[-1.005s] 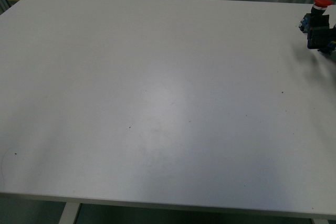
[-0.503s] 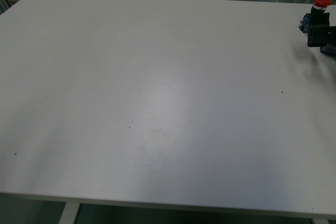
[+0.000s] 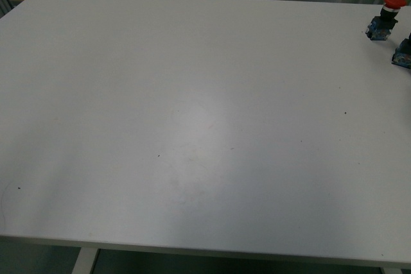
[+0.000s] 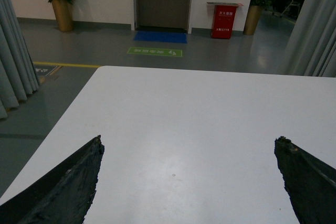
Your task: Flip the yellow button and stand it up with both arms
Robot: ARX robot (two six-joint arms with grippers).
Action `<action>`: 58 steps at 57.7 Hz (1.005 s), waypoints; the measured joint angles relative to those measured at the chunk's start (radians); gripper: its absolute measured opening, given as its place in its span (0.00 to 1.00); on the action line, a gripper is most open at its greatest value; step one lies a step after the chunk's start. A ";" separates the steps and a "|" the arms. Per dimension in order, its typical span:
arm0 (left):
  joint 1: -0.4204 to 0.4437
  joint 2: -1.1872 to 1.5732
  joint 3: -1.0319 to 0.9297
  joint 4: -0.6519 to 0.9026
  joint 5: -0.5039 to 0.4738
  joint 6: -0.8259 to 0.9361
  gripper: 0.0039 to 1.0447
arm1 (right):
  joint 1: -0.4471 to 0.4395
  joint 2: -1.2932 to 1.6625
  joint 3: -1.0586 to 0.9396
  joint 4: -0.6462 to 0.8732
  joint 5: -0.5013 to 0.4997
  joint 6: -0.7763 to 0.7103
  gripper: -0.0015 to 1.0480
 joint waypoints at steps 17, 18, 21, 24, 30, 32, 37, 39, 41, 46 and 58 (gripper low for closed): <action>0.000 0.000 0.000 0.000 0.000 0.000 0.94 | -0.007 -0.463 -0.386 0.019 -0.217 0.193 0.93; 0.000 0.000 0.000 0.000 0.000 0.000 0.94 | -0.006 -0.503 -0.417 0.013 -0.226 0.208 0.93; 0.000 0.000 0.000 0.000 0.000 0.000 0.94 | -0.001 -0.607 -0.497 -0.012 -0.264 0.264 0.93; 0.000 0.000 0.000 0.000 0.000 0.000 0.94 | 0.010 -0.697 -0.566 -0.033 -0.265 0.298 0.93; 0.000 0.000 0.000 0.000 0.000 0.000 0.94 | 0.045 -0.904 -0.734 -0.036 -0.268 0.338 0.93; 0.000 0.000 0.000 0.000 0.000 0.000 0.94 | 0.066 -0.930 -0.780 0.042 -0.198 0.296 0.88; 0.000 -0.001 0.000 0.000 0.000 0.000 0.94 | 0.121 -0.964 -0.865 0.227 -0.029 0.138 0.71; 0.000 -0.001 0.000 0.000 0.000 0.000 0.94 | 0.126 -0.977 -0.885 0.236 -0.024 0.108 0.66; 0.000 -0.001 0.000 0.000 0.000 0.000 0.94 | 0.132 -0.997 -0.909 0.237 -0.021 0.078 0.59; 0.000 -0.001 0.000 0.000 0.000 0.000 0.94 | 0.133 -1.043 -0.950 0.235 -0.020 0.047 0.46; 0.000 -0.001 0.000 0.000 0.000 0.000 0.94 | 0.133 -1.167 -1.027 0.189 -0.017 0.021 0.09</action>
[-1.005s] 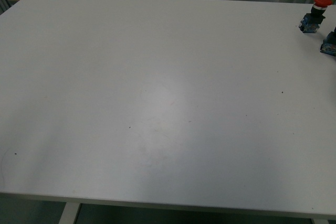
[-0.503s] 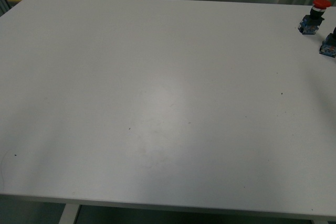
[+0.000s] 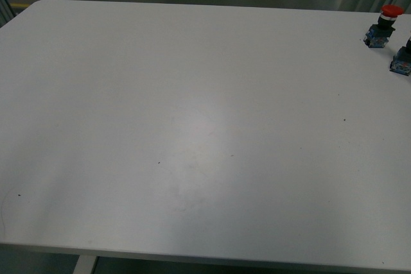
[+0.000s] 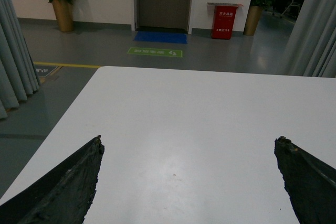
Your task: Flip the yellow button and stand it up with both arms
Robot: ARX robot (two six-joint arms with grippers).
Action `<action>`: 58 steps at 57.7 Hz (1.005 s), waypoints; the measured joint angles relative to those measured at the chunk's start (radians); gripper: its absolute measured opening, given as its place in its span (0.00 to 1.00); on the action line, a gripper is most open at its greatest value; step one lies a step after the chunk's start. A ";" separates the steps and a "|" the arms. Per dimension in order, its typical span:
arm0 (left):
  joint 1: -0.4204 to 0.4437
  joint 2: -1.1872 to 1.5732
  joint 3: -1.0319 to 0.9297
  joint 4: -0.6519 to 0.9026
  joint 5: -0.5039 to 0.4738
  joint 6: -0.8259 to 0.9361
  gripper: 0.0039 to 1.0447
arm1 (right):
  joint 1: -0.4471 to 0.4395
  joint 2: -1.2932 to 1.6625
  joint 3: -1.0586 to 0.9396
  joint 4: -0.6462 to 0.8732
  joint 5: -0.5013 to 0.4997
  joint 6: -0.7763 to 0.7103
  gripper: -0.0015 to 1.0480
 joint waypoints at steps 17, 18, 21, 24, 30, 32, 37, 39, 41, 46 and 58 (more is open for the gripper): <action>0.000 0.000 0.000 0.000 0.000 0.000 0.94 | 0.000 -0.159 -0.059 -0.099 0.000 -0.004 0.03; 0.000 0.000 0.000 0.000 0.000 0.000 0.94 | 0.000 -0.165 -0.060 -0.103 0.000 -0.004 0.03; 0.000 0.000 0.000 0.000 0.000 0.000 0.94 | 0.000 -0.193 -0.068 -0.124 0.000 -0.004 0.03; 0.000 0.000 0.000 0.000 0.000 0.000 0.94 | 0.000 -0.216 -0.078 -0.137 0.000 -0.004 0.03; 0.000 0.000 0.000 0.000 0.000 0.000 0.94 | 0.000 -0.242 -0.115 -0.119 0.000 -0.004 0.03; 0.000 0.000 0.000 0.000 0.000 0.000 0.94 | 0.000 -0.257 -0.116 -0.141 0.000 -0.004 0.03; 0.000 0.000 0.000 0.000 0.000 0.000 0.94 | 0.000 -0.306 -0.116 -0.184 0.000 -0.004 0.03; 0.000 0.000 0.000 0.000 0.000 0.000 0.94 | 0.000 -0.326 -0.116 -0.200 0.000 -0.004 0.03; 0.000 0.000 0.000 0.000 0.000 0.000 0.94 | 0.000 -0.350 -0.116 -0.220 0.000 -0.004 0.03; 0.000 0.000 0.000 0.000 0.000 0.000 0.94 | 0.000 -0.392 -0.116 -0.260 0.000 -0.004 0.03; 0.000 0.000 0.000 0.000 0.000 0.000 0.94 | 0.000 -0.482 -0.116 -0.348 0.000 -0.004 0.03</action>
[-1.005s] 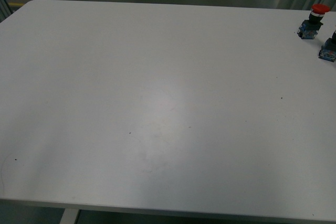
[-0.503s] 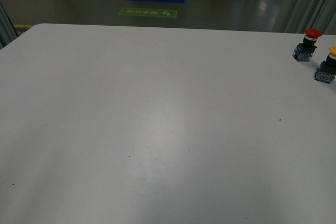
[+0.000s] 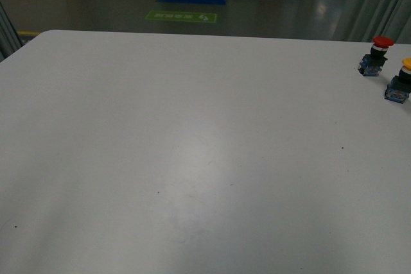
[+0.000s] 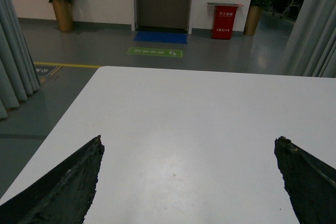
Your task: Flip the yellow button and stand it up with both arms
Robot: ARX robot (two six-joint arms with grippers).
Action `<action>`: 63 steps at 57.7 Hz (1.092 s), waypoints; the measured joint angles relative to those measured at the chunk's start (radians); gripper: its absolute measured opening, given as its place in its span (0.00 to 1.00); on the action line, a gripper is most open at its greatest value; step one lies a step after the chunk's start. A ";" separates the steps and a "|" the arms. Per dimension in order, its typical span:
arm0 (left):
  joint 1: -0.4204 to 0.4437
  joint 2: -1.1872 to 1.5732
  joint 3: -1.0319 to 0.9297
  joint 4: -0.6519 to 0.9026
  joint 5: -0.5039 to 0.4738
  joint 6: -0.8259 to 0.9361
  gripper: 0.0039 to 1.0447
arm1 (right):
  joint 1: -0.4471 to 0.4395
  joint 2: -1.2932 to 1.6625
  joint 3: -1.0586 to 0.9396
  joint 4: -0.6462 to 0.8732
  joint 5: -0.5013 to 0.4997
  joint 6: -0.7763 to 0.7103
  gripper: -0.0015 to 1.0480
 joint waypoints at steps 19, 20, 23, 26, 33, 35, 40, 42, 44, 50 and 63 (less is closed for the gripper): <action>0.000 0.000 0.000 0.000 0.000 0.000 0.94 | 0.000 -0.108 0.000 -0.108 0.000 0.000 0.03; 0.000 0.000 0.000 0.000 0.000 0.000 0.94 | 0.000 -0.113 0.000 -0.113 0.000 0.000 0.03; 0.000 0.000 0.000 0.000 0.000 0.000 0.94 | 0.000 -0.126 0.000 -0.127 0.000 0.000 0.03; 0.000 0.000 0.000 0.000 0.000 0.000 0.94 | 0.000 -0.138 0.000 -0.138 0.000 0.000 0.03; 0.000 0.000 0.000 0.000 0.000 0.000 0.94 | 0.000 -0.182 0.000 -0.185 0.000 0.000 0.03; 0.000 0.000 0.000 0.000 0.000 0.000 0.94 | 0.000 -0.236 0.000 -0.262 0.000 0.000 0.03; 0.000 0.000 0.000 0.000 0.000 0.000 0.94 | 0.000 -0.315 0.000 -0.330 0.000 -0.001 0.03; 0.000 0.000 0.000 0.000 0.000 0.000 0.94 | 0.000 -0.326 0.000 -0.330 0.000 -0.001 0.03; 0.000 0.000 0.000 0.000 0.000 0.000 0.94 | 0.000 -0.328 0.000 -0.332 0.000 -0.001 0.03; 0.000 0.000 0.000 0.000 0.000 0.000 0.94 | 0.000 -0.327 0.000 -0.335 0.000 -0.001 0.03; 0.000 0.000 0.000 0.000 0.000 0.000 0.94 | 0.000 -0.328 0.000 -0.335 0.000 -0.002 0.22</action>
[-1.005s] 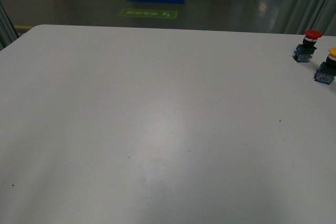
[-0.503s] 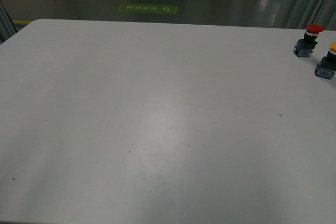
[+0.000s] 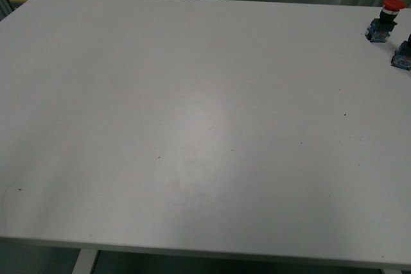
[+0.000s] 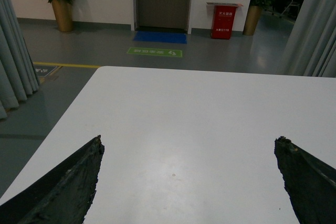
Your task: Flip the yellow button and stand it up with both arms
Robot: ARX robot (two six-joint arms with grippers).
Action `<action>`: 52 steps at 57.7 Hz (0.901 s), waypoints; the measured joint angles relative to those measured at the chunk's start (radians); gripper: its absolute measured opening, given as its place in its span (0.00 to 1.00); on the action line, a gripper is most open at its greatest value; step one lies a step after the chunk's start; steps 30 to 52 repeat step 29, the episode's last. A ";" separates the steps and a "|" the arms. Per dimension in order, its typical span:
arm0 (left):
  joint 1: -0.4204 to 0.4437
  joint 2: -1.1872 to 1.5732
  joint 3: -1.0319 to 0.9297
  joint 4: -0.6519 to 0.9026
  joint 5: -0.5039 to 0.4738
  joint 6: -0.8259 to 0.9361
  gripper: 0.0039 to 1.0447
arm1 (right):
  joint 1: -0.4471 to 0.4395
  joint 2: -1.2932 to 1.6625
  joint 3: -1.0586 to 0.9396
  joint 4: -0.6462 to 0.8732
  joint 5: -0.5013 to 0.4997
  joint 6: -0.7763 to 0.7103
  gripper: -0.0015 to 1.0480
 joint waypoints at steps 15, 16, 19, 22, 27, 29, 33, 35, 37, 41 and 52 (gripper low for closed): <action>0.000 0.000 0.000 0.000 0.000 0.000 0.94 | 0.000 0.000 0.000 0.000 0.000 0.000 0.64; 0.000 0.000 0.000 0.000 0.000 0.000 0.94 | 0.000 0.000 0.000 0.000 0.000 0.000 0.66; 0.000 0.000 0.000 0.000 0.000 0.000 0.94 | 0.000 0.000 0.000 0.000 0.000 0.000 0.77; 0.000 0.000 0.000 0.000 0.000 0.000 0.94 | 0.000 0.000 0.000 0.000 0.000 0.000 0.87; 0.000 0.000 0.000 0.000 0.000 0.000 0.94 | 0.000 0.000 0.000 0.000 0.000 0.001 0.94; 0.000 0.000 0.000 0.000 0.000 0.000 0.94 | 0.000 0.000 0.000 0.000 0.000 0.000 0.92; 0.000 0.000 0.000 0.000 0.000 0.000 0.94 | 0.000 0.000 0.000 0.000 0.000 0.000 0.92; 0.000 0.000 0.000 0.000 0.000 0.000 0.94 | 0.000 0.000 0.000 0.000 0.000 0.000 0.92; 0.000 0.000 0.000 0.000 0.000 0.000 0.94 | 0.000 0.000 0.000 0.000 0.000 0.000 0.92; 0.000 0.000 0.000 0.000 0.000 0.000 0.94 | 0.000 0.000 0.000 0.000 0.000 0.000 0.92; 0.000 0.000 0.000 0.000 0.000 0.000 0.94 | 0.000 0.000 0.000 0.000 0.000 0.000 0.92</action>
